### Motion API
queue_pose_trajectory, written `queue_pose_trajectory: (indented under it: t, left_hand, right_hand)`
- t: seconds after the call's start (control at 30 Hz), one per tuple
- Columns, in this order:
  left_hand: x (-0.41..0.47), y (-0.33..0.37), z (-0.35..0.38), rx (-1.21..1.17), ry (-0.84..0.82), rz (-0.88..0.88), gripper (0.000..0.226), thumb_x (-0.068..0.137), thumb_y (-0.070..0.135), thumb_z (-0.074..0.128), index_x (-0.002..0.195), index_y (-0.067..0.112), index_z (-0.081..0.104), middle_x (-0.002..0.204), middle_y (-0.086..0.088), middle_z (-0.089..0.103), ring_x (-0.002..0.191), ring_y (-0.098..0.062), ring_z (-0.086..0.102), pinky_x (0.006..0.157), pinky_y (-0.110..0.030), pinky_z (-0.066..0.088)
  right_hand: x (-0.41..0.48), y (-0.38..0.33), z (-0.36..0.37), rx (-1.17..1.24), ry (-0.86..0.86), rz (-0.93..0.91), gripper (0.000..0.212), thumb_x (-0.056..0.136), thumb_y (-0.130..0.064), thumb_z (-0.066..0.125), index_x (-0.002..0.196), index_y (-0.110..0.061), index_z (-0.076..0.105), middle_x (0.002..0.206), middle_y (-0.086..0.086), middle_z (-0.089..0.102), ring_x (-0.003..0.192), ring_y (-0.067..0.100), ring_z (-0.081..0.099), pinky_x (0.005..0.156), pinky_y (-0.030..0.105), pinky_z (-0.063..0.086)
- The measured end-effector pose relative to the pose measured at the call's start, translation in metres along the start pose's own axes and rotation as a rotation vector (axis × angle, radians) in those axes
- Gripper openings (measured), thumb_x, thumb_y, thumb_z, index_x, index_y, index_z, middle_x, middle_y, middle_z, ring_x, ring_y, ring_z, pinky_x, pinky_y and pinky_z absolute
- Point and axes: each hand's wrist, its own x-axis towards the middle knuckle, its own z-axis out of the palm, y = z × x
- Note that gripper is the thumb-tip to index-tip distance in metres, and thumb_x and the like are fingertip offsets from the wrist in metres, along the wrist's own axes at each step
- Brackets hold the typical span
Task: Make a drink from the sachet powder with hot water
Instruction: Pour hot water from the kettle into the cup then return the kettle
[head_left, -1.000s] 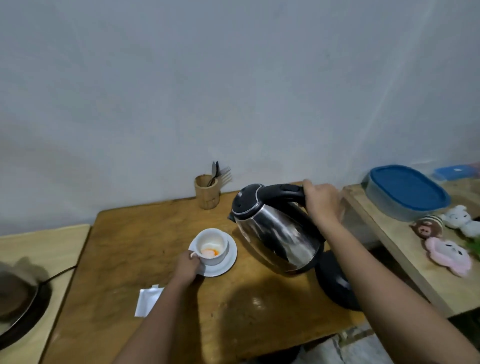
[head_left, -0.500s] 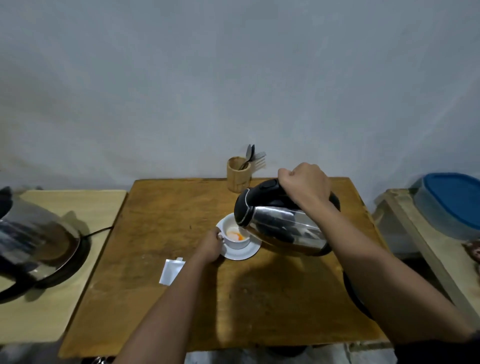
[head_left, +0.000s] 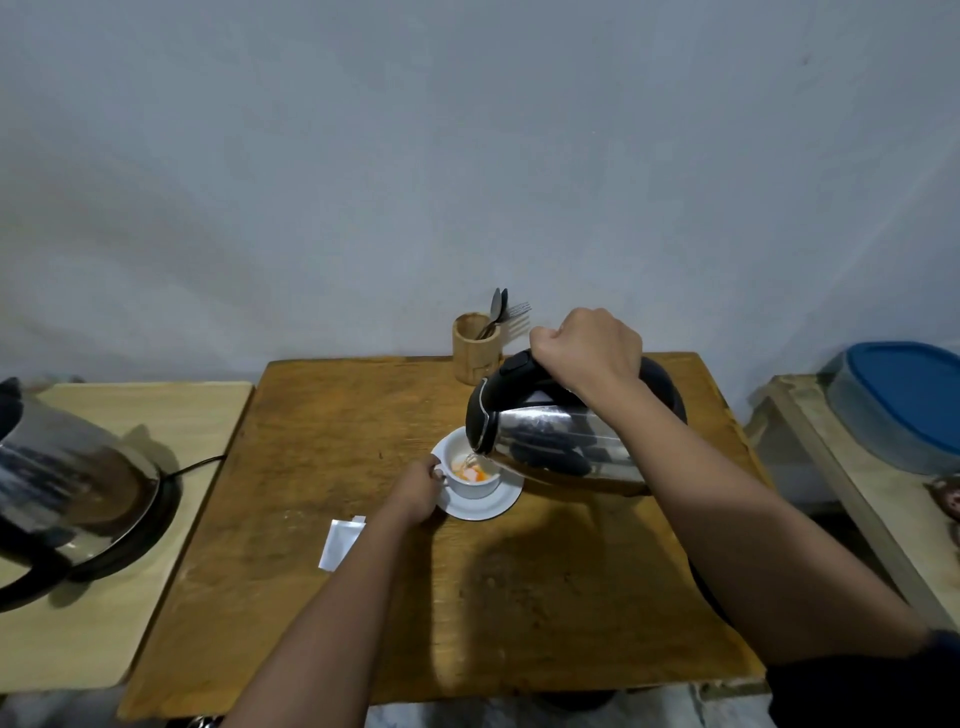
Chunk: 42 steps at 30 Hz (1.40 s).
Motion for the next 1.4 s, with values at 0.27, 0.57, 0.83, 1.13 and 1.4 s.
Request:
queue_pose_trajectory:
  t: [0.27,0.57,0.83,1.13,1.4]
  left_hand:
    - [0.0028,-0.0016,0.0005,-0.007,0.002,-0.014,0.034,0.097,0.010,0.037,0.127,0.002,0.052,0.128,-0.021,0.057,0.116,-0.034,0.053,0.093,-0.036,0.042]
    - [0.0029,0.0010,0.0010,0.020,0.009,-0.036,0.037,0.097,0.011,0.037,0.132,0.004,0.047,0.132,-0.021,0.054,0.119,-0.034,0.051,0.096,-0.038,0.041]
    - [0.0039,0.0024,0.0003,0.021,0.008,-0.065,0.036,0.097,0.012,0.039,0.130,0.004,0.050,0.129,-0.020,0.056,0.117,-0.033,0.053,0.097,-0.039,0.043]
    - [0.0050,0.0053,-0.0007,0.039,0.023,-0.088,0.035,0.096,0.012,0.040,0.129,0.003,0.051,0.127,-0.020,0.058,0.115,-0.032,0.054,0.095,-0.038,0.043]
    - [0.0058,0.0070,0.0003,0.039,0.031,-0.119,0.035,0.096,0.013,0.041,0.128,0.003,0.052,0.126,-0.019,0.058,0.114,-0.029,0.055,0.091,-0.035,0.044]
  right_hand:
    - [-0.0004,-0.0005,0.0013,-0.020,0.008,-0.010,0.036,0.082,-0.035,0.042,0.051,-0.017,0.039,0.053,-0.001,0.043,0.051,0.017,0.041,0.049,0.024,0.028]
    - [-0.0029,0.0023,0.0005,-0.006,0.011,0.009,0.038,0.082,-0.034,0.043,0.049,-0.017,0.036,0.052,-0.001,0.039,0.049,0.017,0.037,0.048,0.024,0.026]
    - [-0.0021,0.0000,-0.0009,-0.039,0.005,0.018,0.037,0.083,-0.034,0.043,0.051,-0.016,0.040,0.053,-0.001,0.043,0.049,0.016,0.040,0.047,0.023,0.027]
    - [-0.0002,-0.0006,-0.0030,-0.053,0.014,-0.002,0.037,0.083,-0.033,0.042,0.050,-0.016,0.038,0.053,-0.001,0.042,0.048,0.016,0.037,0.047,0.024,0.026]
    - [-0.0012,-0.0022,-0.0082,-0.062,0.013,-0.001,0.037,0.084,-0.032,0.042,0.051,-0.016,0.039,0.053,0.000,0.042,0.048,0.016,0.038,0.047,0.024,0.026]
